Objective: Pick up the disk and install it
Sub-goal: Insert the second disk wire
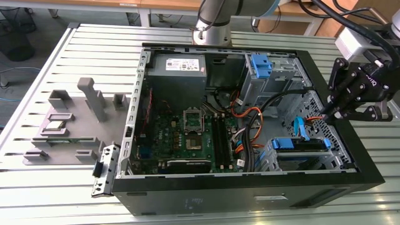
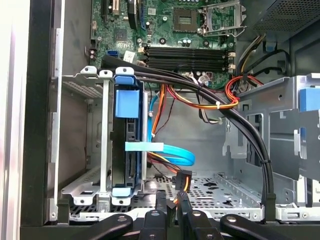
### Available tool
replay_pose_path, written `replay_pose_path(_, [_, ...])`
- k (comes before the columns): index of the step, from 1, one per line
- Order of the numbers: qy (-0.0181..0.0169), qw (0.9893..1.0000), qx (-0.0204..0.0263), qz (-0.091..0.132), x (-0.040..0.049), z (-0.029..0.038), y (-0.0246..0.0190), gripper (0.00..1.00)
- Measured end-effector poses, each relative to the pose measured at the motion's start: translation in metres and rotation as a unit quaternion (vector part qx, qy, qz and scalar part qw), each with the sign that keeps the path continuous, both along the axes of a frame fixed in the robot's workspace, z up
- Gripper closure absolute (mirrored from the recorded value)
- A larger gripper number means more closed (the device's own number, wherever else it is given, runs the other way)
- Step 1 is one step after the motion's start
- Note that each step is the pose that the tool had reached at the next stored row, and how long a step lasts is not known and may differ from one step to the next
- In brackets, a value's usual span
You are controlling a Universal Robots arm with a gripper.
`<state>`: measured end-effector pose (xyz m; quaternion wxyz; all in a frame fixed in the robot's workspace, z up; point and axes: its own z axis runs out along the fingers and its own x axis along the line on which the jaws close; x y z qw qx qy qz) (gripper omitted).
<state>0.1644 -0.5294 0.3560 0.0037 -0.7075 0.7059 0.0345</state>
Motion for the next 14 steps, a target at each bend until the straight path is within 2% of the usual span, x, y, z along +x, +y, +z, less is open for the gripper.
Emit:
replay_pose_path(9, [0.0000,1.0000,0.0001,0.000,0.0070,-0.0025,0.0008,0.76])
replay_pose_path(14, [0.0000,1.0000,0.0000,0.000,0.0072,-0.0026,0.0008,0.76])
